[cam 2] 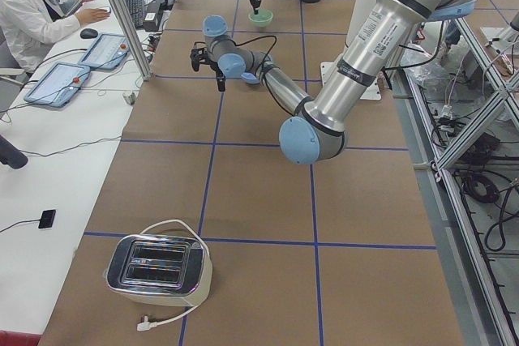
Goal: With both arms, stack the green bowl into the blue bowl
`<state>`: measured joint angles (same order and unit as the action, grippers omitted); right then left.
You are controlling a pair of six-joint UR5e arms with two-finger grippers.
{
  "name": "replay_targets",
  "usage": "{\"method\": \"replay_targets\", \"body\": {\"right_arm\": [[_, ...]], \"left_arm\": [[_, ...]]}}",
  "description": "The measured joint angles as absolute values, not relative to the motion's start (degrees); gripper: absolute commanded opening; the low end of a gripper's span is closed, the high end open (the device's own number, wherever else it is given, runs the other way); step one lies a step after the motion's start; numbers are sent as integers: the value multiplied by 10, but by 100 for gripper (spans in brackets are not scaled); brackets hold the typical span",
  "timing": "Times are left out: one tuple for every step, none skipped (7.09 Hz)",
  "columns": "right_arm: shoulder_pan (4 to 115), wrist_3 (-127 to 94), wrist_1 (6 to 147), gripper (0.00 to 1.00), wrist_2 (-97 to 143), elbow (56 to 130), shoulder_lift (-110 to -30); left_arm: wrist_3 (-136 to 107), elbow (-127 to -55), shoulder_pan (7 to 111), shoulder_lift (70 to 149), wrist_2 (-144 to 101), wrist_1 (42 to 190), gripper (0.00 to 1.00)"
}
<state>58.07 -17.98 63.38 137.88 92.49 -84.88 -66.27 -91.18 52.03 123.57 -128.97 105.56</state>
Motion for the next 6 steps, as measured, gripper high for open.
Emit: {"method": "replay_targets", "body": {"right_arm": [[584,-203,635,0,1385,925,-830],[582,-243,636,0,1387,925,-804],[575,-290,637,0,1389,926,-775],[563,-335,647,0,1388,928,-741],[552,-376,673,0,1386,933,-702],[540,-411,700,0,1379,938,-667]], "left_arm": [[-627,-913,539,1221,-1301,1056,98],[-595,-914,554,1206,-1308,1056,98],[-563,-914,569,1192,-1316,1056,98],[-524,-913,586,1174,-1326,1056,98],[-482,-912,603,1154,-1330,1056,98],[-441,-911,617,1135,-1332,1055,98]]}}
